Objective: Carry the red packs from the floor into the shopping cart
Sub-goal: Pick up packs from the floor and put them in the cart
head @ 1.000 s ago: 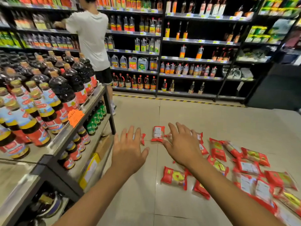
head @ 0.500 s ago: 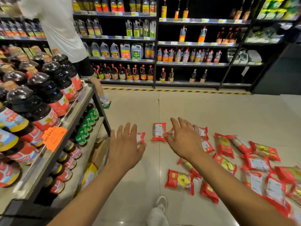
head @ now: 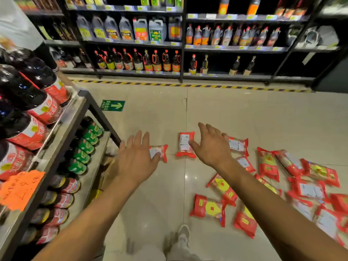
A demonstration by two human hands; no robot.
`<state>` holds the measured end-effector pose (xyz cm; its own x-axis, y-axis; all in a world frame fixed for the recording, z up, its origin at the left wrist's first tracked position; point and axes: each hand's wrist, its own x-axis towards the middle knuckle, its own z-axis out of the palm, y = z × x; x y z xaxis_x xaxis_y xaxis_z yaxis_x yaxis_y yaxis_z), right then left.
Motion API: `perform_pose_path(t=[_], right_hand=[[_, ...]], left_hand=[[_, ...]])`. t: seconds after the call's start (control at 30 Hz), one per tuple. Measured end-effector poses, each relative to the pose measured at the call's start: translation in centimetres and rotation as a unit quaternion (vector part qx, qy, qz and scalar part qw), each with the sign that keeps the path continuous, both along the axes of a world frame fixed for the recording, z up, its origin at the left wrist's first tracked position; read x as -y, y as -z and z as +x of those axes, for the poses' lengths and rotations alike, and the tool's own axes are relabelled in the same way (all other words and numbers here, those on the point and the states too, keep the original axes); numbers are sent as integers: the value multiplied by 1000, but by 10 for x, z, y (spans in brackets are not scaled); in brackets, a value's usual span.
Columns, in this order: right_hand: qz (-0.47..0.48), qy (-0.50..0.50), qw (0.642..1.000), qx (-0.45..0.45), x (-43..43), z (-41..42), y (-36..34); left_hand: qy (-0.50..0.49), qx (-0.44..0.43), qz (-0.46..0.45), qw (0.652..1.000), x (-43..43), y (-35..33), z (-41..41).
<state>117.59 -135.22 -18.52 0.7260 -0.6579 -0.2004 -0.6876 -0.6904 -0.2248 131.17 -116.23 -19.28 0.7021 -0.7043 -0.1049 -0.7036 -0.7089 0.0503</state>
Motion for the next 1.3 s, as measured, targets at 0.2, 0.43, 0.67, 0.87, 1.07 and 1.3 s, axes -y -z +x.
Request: perform_pose_path(t=[0.2, 0.43, 0.67, 0.87, 1.07, 1.3], right_hand=[[23, 15, 999, -37, 48, 40, 41], [31, 20, 996, -84, 86, 112, 75], [62, 37, 992, -107, 132, 197, 138], [91, 50, 984, -143, 176, 243, 240], [120, 61, 975, -178, 212, 269, 365], [196, 123, 957, -175, 272, 295, 583]], left_hand=[[-11, -48, 16, 999, 41, 32, 47], [-5, -61, 40, 997, 84, 81, 121], [-45, -143, 40, 988, 128, 156, 210], [-98, -189, 37, 976, 160, 257, 251], [-149, -221, 58, 962, 187, 388, 266], [-318, -367, 51, 873, 234, 597, 289]])
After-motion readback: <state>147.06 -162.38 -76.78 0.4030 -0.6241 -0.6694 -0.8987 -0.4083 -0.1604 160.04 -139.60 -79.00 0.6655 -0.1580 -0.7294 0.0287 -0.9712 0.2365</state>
